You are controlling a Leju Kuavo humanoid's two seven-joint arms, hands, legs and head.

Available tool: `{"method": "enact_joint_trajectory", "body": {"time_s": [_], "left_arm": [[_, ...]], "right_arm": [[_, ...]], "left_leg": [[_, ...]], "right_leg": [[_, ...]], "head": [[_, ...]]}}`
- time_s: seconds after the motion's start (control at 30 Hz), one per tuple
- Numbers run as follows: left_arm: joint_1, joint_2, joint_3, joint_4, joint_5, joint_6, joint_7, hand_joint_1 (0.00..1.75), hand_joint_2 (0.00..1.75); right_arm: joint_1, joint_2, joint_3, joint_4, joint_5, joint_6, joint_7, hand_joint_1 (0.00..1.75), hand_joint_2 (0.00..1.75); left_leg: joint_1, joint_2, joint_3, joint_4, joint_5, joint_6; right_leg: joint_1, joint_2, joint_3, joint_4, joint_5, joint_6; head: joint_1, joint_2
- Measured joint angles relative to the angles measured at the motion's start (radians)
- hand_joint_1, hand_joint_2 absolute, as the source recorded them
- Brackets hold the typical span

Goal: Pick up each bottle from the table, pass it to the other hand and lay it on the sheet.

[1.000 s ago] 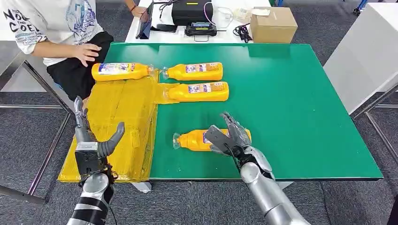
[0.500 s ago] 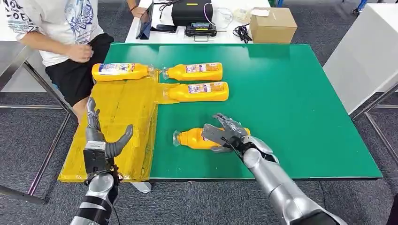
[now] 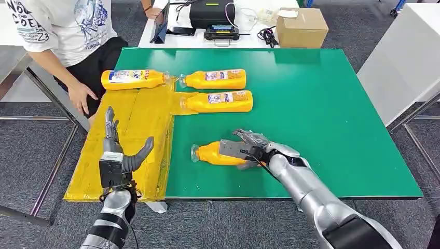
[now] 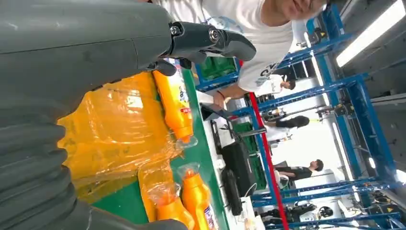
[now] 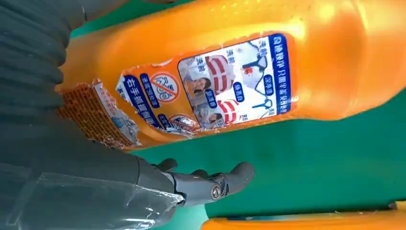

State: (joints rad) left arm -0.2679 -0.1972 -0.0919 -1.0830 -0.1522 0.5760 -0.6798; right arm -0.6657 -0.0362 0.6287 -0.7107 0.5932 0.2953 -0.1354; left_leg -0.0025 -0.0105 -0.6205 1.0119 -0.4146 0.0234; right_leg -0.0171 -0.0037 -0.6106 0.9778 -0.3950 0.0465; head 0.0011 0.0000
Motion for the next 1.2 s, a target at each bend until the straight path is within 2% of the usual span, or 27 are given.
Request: {"method": "enact_joint_trajectory", "body": {"time_s": [0.2, 0.47, 0.53, 0.57, 0.93, 0.97, 1.07, 1.2], "left_arm": [[-0.001, -0.006, 0.0, 0.006, 0.03, -0.008, 0.0, 0.0, 1.75], [-0.001, -0.019, 0.001, 0.01, 0.039, -0.011, 0.0, 0.0, 1.75], [-0.001, -0.023, 0.002, 0.01, 0.038, -0.011, 0.0, 0.0, 1.75], [-0.001, -0.024, 0.002, 0.01, 0.037, -0.011, 0.0, 0.0, 1.75], [-0.005, -0.034, 0.008, 0.013, 0.017, -0.035, 0.0, 0.0, 1.75], [-0.006, -0.034, 0.008, 0.013, 0.016, -0.036, 0.0, 0.0, 1.75], [-0.005, -0.039, 0.008, 0.013, 0.018, -0.04, 0.0, 0.0, 1.75], [0.0, -0.039, 0.008, 0.013, 0.019, -0.039, 0.0, 0.0, 1.75]], "right_arm": [[-0.037, -0.016, 0.09, 0.033, 0.011, 0.014, 0.054, 0.0, 1.75], [-0.059, -0.025, 0.213, 0.055, 0.11, -0.032, 0.13, 0.0, 1.75], [-0.062, -0.025, 0.238, 0.059, 0.138, -0.052, 0.15, 1.57, 1.75], [-0.063, -0.024, 0.246, 0.06, 0.147, -0.059, 0.158, 1.75, 1.75], [-0.078, -0.016, 0.323, 0.092, 0.151, -0.083, 0.15, 1.75, 1.75], [-0.077, -0.015, 0.322, 0.092, 0.132, -0.1, 0.143, 1.75, 1.75], [-0.037, -0.017, 0.274, 0.076, 0.013, -0.246, 0.095, 1.75, 1.75], [0.023, -0.027, 0.213, 0.005, -0.041, -0.324, 0.074, 1.75, 1.75]], "left_leg": [[0.0, 0.0, 0.0, 0.0, 0.0, 0.0], [0.0, 0.0, 0.0, 0.0, 0.0, 0.0], [0.0, 0.0, 0.0, 0.0, 0.0, 0.0], [0.0, 0.0, 0.0, 0.0, 0.0, 0.0], [0.0, 0.002, 0.002, 0.0, 0.001, 0.0], [0.0, 0.002, 0.003, 0.0, 0.001, 0.0], [0.0, 0.002, 0.002, 0.0, 0.001, 0.001], [0.0, 0.003, 0.002, 0.0, 0.001, 0.0]], "right_leg": [[0.0, 0.0, 0.0, 0.0, 0.0, 0.0], [0.0, 0.0, 0.0, 0.0, 0.0, 0.0], [0.0, 0.0, 0.0, 0.0, 0.0, 0.0], [0.0, 0.0, 0.0, 0.0, 0.0, 0.0], [0.0, 0.002, 0.001, 0.0, 0.003, -0.002], [0.0, 0.002, 0.001, 0.0, 0.003, -0.002], [0.0, 0.002, 0.001, 0.0, 0.003, -0.001], [0.0, 0.002, 0.001, 0.0, 0.003, -0.001]], "head": [[0.0, 0.0], [0.0, 0.0], [0.0, 0.0], [0.0, 0.0], [0.0, 0.0], [0.0, 0.0], [0.0, 0.0], [0.0, 0.0]]}}
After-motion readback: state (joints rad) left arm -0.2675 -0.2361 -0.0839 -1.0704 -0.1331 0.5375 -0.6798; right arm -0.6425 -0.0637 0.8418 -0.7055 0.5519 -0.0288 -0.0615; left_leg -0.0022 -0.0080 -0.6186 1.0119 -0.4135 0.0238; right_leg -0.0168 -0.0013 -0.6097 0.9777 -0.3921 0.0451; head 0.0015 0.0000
